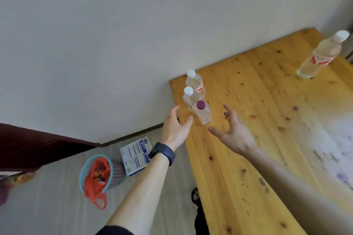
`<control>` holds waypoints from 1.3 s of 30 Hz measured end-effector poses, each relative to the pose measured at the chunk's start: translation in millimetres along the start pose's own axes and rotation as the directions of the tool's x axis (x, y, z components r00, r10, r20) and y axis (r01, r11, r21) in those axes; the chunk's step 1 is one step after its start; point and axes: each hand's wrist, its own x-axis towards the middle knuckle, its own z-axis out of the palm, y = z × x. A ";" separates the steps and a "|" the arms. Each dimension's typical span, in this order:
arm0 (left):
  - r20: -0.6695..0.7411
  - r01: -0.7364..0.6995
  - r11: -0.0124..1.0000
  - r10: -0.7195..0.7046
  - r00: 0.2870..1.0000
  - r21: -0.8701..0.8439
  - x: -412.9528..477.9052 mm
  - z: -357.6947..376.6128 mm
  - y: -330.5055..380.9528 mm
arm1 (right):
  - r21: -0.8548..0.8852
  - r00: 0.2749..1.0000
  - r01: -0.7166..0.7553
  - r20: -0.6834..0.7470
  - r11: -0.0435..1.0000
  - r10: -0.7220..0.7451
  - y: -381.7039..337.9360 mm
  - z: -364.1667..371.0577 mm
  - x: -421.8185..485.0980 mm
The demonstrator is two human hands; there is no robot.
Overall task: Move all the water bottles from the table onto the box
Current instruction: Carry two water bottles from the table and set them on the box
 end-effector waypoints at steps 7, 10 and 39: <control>0.093 -0.001 0.996 0.009 0.996 -0.086 102.8 19.9 3.6 | 0.032 0.989 -0.142 0.034 0.989 0.141 -0.3 58.5 71.7; 0.098 -0.068 0.993 0.078 0.992 -0.099 125.7 28.4 -0.6 | 0.062 0.988 -0.152 0.018 0.986 0.151 -3.6 71.8 82.9; 0.327 -0.385 0.915 0.330 0.885 0.117 95.9 38.5 -60.4 | 0.116 0.935 -0.251 -0.226 0.961 0.272 13.8 62.4 41.6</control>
